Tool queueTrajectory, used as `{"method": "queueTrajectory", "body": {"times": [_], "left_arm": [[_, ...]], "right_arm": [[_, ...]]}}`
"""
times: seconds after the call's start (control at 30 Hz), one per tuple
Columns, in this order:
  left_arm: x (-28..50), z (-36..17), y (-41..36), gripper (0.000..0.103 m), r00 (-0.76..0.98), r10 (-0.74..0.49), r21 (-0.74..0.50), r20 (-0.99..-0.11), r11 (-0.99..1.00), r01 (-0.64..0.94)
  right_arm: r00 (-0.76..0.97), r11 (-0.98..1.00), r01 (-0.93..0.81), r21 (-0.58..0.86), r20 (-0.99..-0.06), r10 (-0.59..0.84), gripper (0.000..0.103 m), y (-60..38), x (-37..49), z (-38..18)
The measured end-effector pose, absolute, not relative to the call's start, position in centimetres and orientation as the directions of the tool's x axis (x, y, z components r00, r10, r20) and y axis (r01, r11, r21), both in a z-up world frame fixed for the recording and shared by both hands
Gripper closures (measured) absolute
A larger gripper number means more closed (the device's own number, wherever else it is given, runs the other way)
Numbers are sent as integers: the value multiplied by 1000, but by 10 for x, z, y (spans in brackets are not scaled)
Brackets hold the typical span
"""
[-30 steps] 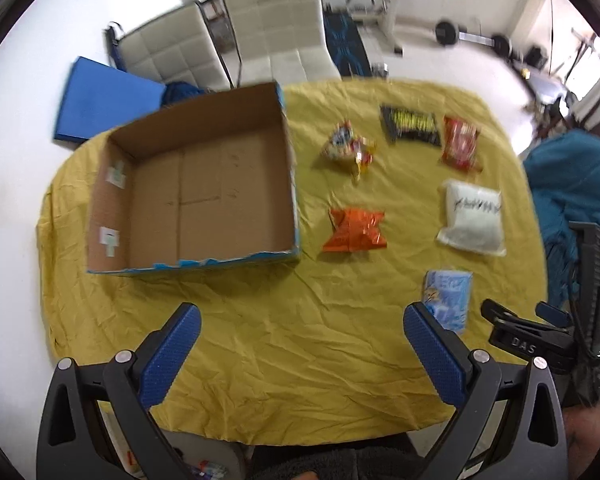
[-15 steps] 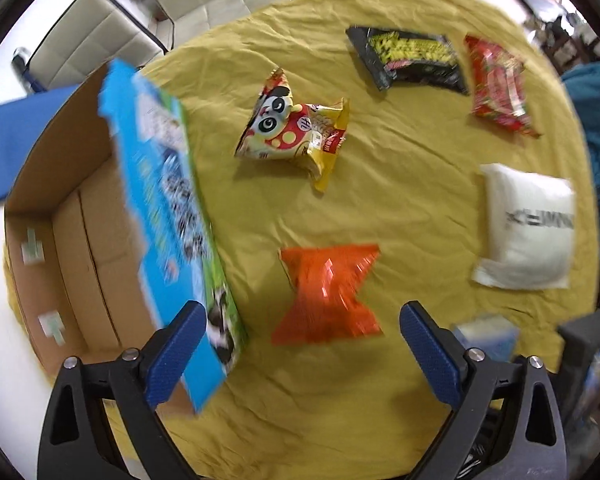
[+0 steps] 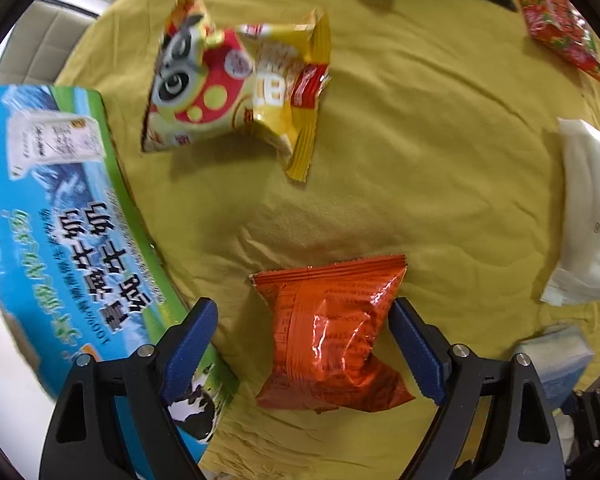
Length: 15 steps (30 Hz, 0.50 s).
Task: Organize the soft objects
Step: 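Grasp the blue-white wipe pack with the right tool while the left tool grasps the orange snack bag, then lift both held packs and carry them over the cardboard box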
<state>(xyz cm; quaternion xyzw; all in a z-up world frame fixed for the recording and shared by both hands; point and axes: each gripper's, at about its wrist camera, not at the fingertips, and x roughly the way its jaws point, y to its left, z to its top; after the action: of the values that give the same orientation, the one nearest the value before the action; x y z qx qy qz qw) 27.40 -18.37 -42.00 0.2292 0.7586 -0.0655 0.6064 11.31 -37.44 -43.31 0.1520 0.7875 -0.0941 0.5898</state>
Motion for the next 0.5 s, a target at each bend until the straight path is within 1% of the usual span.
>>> {"method": "queueTrajectory", "body": {"times": [0.2, 0.27, 0.3, 0.33, 0.37, 0.47, 0.5], "left_arm": [[277, -435, -172, 15, -236, 186, 93, -954, 929, 359], [272, -442, -171, 16, -244, 173, 82, -954, 936, 344], [271, -445, -171, 19, -243, 163, 74, -956, 939, 337], [267, -447, -170, 31, -246, 153, 65, -957, 942, 330], [264, -449, -169, 38, -254, 136, 50, -958, 946, 320], [248, -451, -166, 47, -245, 110, 35, -963, 956, 290], [243, -451, -165, 52, -238, 100, 31, -966, 960, 277]], "right_arm": [[-231, 923, 385, 24, -965, 121, 60, -403, 115, -404], [-229, 919, 394, 17, -967, 116, 60, -414, 115, -405], [-231, 919, 394, 15, -966, 115, 60, -419, 115, -406], [-237, 920, 393, 13, -965, 115, 60, -420, 115, -401], [-237, 921, 391, 13, -965, 114, 60, -422, 115, -402], [-235, 929, 369, 9, -967, 103, 60, -417, 114, -406], [-234, 931, 365, 10, -967, 102, 60, -418, 115, -407]]}}
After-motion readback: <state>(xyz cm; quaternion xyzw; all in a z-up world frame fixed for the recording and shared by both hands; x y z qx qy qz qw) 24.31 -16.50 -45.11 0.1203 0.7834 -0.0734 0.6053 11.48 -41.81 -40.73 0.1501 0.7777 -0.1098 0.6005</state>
